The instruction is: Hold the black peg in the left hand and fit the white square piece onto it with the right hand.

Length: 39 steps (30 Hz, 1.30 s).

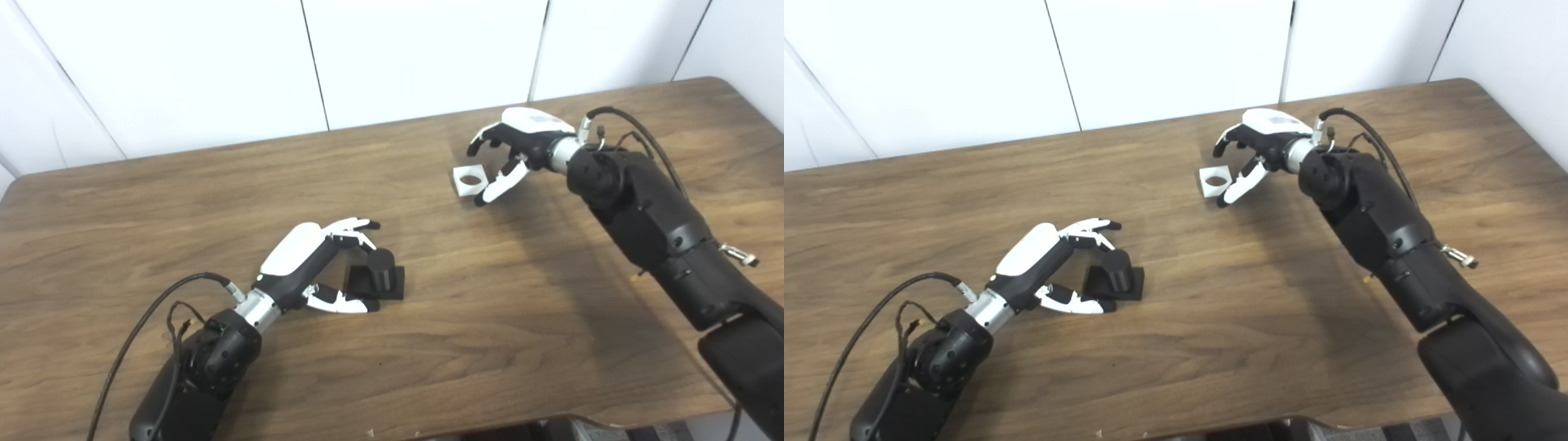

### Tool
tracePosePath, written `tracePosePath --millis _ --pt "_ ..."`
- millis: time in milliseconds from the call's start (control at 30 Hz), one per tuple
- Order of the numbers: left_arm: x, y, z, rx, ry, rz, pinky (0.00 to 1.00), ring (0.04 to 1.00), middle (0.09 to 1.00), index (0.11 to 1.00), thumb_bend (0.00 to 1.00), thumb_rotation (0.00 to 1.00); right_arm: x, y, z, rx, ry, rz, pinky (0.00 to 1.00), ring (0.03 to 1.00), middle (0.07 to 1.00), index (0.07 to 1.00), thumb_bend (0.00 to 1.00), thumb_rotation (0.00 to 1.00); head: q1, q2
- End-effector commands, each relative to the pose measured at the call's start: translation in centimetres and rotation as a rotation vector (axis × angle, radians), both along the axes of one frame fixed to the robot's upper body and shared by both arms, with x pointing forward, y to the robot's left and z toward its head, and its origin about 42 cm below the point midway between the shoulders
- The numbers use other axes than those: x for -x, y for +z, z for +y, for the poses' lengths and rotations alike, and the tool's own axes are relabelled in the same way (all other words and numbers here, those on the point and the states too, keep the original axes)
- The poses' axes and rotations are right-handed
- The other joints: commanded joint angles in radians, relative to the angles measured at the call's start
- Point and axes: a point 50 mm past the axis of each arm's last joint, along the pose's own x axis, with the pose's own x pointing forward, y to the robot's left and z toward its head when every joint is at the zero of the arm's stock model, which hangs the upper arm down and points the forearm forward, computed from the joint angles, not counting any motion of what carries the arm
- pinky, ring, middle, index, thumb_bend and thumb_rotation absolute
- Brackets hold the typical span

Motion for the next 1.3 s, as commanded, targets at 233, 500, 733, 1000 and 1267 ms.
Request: tracePosePath --millis 233,500,733,1000,1267 --pt "1.0 -2.9 2.5 -0.149 0.051 0.139 0.79 0.902 0.885 0.569 0.87 0.21 -1.1 2.4 0.7 0.004 0.023 -0.096 0.64 0.837 0.884 0.737 0.84 0.33 0.006 0.006" --pt "1.0 -2.6 2.2 -0.147 0.053 0.134 0.79 0.902 0.883 0.567 0.88 0.22 -1.2 1.7 0.8 0.011 0.023 -0.08 0.64 0.837 0.882 0.73 0.82 0.32 0.012 0.009" --pt "1.0 -2.4 2.2 -0.148 0.053 0.133 0.79 0.902 0.885 0.571 0.87 0.21 -1.3 1.4 0.6 0.017 0.02 -0.075 0.64 0.833 0.879 0.723 0.81 0.31 0.007 0.012" --pt "0.9 -2.3 2.4 -0.146 0.055 0.135 0.78 0.898 0.885 0.566 0.88 0.21 -1.3 1.1 0.4 0.025 0.019 -0.071 0.65 0.825 0.866 0.704 0.76 0.31 0.017 0.014" --pt "1.1 -2.3 2.3 -0.147 0.053 0.136 0.79 0.904 0.884 0.565 0.88 0.21 -1.6 0.1 0.3 0.01 -0.008 -0.067 0.67 0.812 0.841 0.634 0.72 0.26 0.023 0.018"
